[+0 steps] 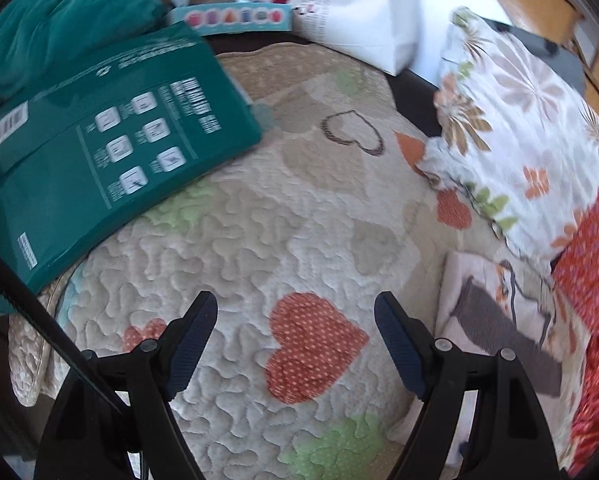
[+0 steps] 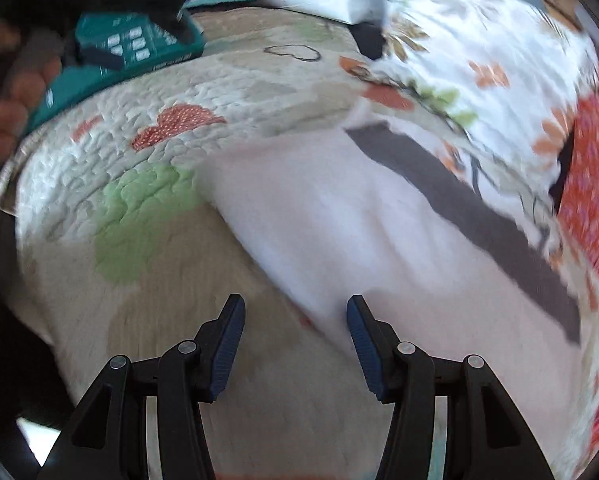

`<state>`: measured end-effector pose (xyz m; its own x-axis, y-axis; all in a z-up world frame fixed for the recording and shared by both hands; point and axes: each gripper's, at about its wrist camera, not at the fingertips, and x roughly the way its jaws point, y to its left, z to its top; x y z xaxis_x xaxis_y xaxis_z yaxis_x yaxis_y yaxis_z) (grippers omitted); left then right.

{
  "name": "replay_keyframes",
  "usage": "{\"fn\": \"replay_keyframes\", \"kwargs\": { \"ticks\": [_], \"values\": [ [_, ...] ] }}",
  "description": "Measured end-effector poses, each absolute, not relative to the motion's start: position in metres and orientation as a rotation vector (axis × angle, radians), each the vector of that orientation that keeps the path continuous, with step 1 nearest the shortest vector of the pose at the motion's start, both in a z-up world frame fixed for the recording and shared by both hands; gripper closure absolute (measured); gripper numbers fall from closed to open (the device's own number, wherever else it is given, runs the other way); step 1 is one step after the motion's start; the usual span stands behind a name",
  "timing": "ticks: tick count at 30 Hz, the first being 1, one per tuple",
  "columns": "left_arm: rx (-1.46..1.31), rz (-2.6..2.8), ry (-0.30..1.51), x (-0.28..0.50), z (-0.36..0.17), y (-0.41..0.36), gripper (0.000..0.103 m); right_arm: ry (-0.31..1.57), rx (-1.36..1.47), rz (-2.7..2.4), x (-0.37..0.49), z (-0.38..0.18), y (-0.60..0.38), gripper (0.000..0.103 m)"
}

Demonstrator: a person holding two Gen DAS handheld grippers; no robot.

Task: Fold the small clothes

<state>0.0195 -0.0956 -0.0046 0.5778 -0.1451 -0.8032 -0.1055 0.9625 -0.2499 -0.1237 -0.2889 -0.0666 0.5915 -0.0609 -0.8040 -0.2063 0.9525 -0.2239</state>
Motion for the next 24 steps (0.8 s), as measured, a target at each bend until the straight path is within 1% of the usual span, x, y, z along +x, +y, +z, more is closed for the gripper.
{"fn": "replay_keyframes", "kwargs": {
  "ticks": [4, 12, 14, 15, 16, 18, 21, 24],
  "values": [
    [-0.328, -0.004, 0.968, 0.022, -0.007, -0.083, 0.023, 0.894, -0.375, 0.031, -0.101, -0.068, -0.269, 0.046],
    [-0.36, 0.027, 0.974, 0.023, -0.011, -0.073, 0.023, 0.867, -0.379, 0.0, -0.067, -0.072, -0.249, 0.048],
    [-0.356, 0.037, 0.979, 0.024, -0.013, -0.073, 0.023, 0.878, -0.347, 0.008, -0.064, -0.072, -0.25, 0.065],
    [-0.356, 0.04, 0.98, 0.024, -0.013, -0.073, 0.023, 0.89, -0.329, 0.001, -0.062, -0.072, -0.251, 0.084],
    [-0.355, 0.042, 0.981, 0.024, -0.013, -0.074, 0.023, 0.893, -0.296, -0.005, -0.06, -0.068, -0.256, 0.089],
    [-0.351, 0.045, 0.982, 0.023, -0.014, -0.076, 0.023, 0.895, -0.16, 0.006, -0.06, -0.056, -0.275, 0.091],
    [-0.332, 0.036, 0.981, 0.022, -0.013, -0.086, 0.023, 0.872, 0.004, 0.0, -0.066, -0.036, -0.308, 0.092],
    [-0.308, 0.016, 0.98, 0.019, -0.01, -0.101, 0.023, 0.817, 0.181, -0.058, -0.082, -0.007, -0.371, 0.092]
  ]
}}
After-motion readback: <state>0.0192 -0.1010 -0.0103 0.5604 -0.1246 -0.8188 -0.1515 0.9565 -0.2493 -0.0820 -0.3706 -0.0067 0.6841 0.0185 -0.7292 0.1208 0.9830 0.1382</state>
